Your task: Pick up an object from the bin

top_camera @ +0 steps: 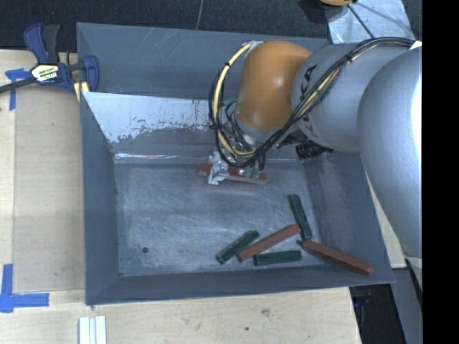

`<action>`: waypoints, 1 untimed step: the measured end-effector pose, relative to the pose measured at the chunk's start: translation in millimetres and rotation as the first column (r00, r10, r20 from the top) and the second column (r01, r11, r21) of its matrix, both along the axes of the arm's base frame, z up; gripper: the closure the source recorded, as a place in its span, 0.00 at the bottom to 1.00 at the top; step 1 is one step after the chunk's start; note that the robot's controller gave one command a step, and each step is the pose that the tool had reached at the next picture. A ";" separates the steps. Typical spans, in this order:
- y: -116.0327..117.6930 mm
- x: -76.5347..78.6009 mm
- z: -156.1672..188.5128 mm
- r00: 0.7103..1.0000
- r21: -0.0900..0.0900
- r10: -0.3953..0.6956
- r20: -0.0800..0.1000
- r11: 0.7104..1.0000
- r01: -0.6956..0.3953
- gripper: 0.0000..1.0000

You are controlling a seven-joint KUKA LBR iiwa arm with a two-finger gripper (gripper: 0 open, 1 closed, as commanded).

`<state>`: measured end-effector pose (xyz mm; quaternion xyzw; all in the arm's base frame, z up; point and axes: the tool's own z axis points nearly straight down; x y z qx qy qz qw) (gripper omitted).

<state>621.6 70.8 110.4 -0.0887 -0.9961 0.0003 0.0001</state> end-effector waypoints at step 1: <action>2.1 0.4 12.9 1.000 0.001 0.001 0.000 1.000 -0.001 1.00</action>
Offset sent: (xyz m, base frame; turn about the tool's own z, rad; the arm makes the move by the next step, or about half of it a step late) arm -0.0540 0.0511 0.0886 -0.2480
